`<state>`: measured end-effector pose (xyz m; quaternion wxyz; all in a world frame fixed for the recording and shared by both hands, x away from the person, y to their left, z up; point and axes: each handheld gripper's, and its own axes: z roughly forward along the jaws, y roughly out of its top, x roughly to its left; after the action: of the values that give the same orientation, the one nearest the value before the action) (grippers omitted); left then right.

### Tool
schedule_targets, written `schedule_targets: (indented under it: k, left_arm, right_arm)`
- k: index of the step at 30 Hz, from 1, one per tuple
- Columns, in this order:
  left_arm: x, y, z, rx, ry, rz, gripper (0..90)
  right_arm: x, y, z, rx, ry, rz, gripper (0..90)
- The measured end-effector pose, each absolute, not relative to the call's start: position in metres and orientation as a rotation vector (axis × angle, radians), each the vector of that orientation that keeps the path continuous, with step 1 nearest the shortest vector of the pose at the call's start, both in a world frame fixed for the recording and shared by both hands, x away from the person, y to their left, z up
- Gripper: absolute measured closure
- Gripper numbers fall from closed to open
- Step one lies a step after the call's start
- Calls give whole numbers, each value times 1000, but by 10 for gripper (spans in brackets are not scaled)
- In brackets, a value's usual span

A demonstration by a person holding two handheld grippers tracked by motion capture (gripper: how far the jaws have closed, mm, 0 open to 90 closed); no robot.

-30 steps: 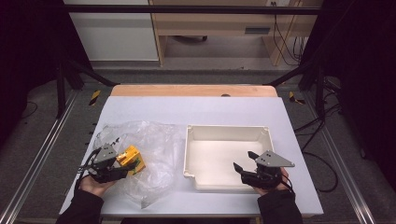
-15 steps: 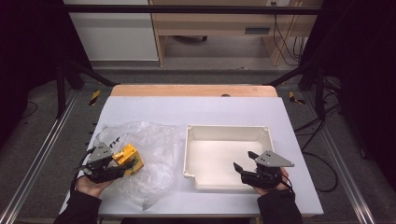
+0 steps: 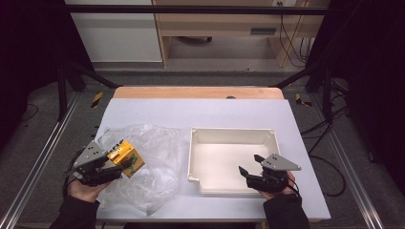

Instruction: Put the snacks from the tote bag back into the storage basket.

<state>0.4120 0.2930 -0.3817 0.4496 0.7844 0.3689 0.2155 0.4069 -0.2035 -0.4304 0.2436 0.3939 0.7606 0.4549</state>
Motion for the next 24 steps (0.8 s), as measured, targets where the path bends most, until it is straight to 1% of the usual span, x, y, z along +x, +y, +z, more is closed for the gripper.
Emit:
schedule_targets:
  k: [4, 15, 20, 24]
  left_arm:
    - [409, 293, -374, 1921, 900, 537, 499]
    - [401, 286, -358, 1904, 857, 543, 499]
    - [398, 282, -352, 1894, 836, 537, 499]
    - [397, 279, -350, 1893, 824, 530, 499]
  right_arm:
    - [407, -204, -430, 1078, 2074, 1245, 286]
    - [409, -205, -431, 1097, 2062, 1246, 216]
    - [409, -206, -429, 1112, 2056, 1246, 167]
    - [409, -208, -428, 1136, 2053, 1249, 154]
